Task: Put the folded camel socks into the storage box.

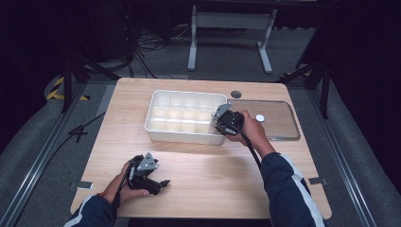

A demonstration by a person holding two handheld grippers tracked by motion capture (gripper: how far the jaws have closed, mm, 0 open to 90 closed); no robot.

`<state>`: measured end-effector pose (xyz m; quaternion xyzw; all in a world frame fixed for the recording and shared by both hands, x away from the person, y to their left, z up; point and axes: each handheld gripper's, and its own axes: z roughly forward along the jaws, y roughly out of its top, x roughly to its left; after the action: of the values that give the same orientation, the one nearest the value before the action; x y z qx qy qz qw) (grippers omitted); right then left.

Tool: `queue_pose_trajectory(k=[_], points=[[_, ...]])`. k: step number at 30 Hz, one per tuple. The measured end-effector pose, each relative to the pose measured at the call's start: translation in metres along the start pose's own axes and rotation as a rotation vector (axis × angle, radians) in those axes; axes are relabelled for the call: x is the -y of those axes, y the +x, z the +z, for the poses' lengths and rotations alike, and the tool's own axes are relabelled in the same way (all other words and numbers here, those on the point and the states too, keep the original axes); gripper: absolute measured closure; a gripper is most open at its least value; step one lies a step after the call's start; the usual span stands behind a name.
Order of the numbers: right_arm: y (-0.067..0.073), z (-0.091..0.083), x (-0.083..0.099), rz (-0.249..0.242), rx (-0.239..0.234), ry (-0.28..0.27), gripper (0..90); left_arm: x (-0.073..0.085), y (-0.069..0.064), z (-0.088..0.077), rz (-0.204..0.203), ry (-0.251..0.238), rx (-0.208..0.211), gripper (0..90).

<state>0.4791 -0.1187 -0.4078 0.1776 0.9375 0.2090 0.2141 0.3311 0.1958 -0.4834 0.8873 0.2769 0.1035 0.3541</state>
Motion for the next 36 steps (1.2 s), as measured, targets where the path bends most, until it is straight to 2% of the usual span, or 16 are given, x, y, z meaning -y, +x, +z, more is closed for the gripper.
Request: queue_pose_trajectory(k=[5,12,20,24,27,29,33,36], points=[[0.002,0.004,-0.006,-0.027,0.006,0.058,73.5,0.000,0.000,0.000,0.000,0.000,-0.001,11.1],[0.001,0.007,-0.016,-0.088,-0.014,0.147,74.2,0.000,0.000,0.000,0.000,0.001,-0.002,11.1],[0.001,0.014,-0.019,-0.118,-0.074,0.214,74.2,0.000,0.000,0.000,0.002,0.003,0.000,11.0],[-0.005,0.019,-0.017,-0.077,-0.143,0.218,73.8,0.000,0.000,0.000,0.002,0.002,0.000,11.1],[-0.009,0.020,-0.015,-0.060,-0.168,0.206,72.0,0.000,0.000,0.000,0.002,0.002,0.000,11.0],[-0.012,0.019,-0.013,-0.028,-0.189,0.191,71.1,0.000,0.000,0.000,0.002,0.002,0.000,11.0],[-0.014,0.017,-0.012,-0.027,-0.196,0.175,67.6,0.000,0.000,0.000,0.002,0.003,0.000,11.1],[-0.014,0.015,-0.012,0.002,-0.198,0.155,62.1,0.000,0.000,0.000,0.002,0.003,0.000,11.0]])
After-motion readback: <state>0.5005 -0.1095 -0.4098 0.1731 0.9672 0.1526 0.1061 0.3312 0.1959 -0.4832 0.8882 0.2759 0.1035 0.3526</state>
